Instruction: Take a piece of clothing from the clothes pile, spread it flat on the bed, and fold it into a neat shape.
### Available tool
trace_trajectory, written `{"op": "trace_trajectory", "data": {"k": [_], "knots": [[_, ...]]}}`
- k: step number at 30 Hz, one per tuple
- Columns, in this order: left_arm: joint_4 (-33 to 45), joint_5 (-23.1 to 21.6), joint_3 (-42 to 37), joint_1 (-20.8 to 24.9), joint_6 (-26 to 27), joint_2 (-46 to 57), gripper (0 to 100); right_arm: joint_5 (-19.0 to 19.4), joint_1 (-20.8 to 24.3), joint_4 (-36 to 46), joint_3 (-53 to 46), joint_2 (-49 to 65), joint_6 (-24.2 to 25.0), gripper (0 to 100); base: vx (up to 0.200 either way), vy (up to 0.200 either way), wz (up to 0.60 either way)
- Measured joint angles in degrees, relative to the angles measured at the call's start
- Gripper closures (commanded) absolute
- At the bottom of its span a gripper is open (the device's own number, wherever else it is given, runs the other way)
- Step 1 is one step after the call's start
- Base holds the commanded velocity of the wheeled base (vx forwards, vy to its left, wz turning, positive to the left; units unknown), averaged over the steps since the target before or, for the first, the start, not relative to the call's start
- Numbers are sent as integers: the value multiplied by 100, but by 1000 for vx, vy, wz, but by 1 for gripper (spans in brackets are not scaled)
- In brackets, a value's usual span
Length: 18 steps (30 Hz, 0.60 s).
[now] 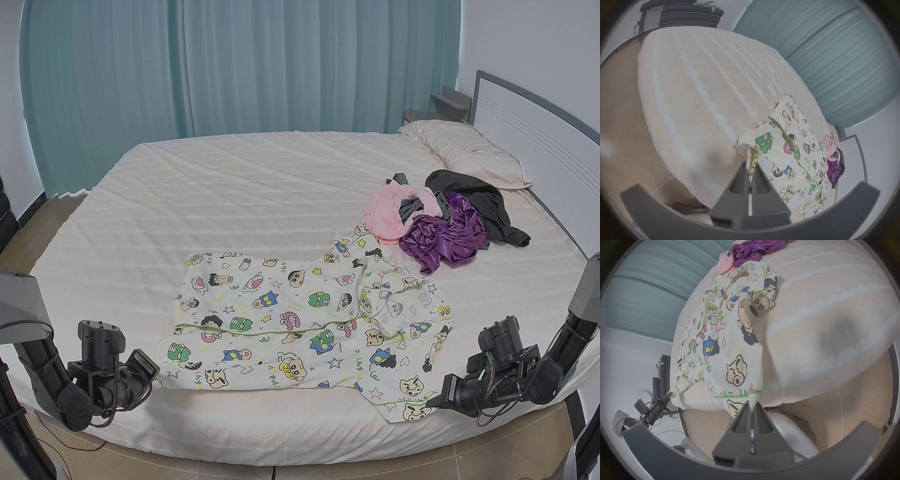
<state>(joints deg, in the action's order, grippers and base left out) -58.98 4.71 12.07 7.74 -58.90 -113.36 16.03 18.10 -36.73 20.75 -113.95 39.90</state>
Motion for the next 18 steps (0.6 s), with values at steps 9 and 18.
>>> {"op": "trace_trajectory", "data": {"k": [9,18], "knots": [[46,22,-422,308,269,380,100,-33,-30,622,-542,723,-108,100,0,0,0],[55,49,-730,505,529,418,100,-66,-28,734,-909,979,-380,100,0,0,0]]}}
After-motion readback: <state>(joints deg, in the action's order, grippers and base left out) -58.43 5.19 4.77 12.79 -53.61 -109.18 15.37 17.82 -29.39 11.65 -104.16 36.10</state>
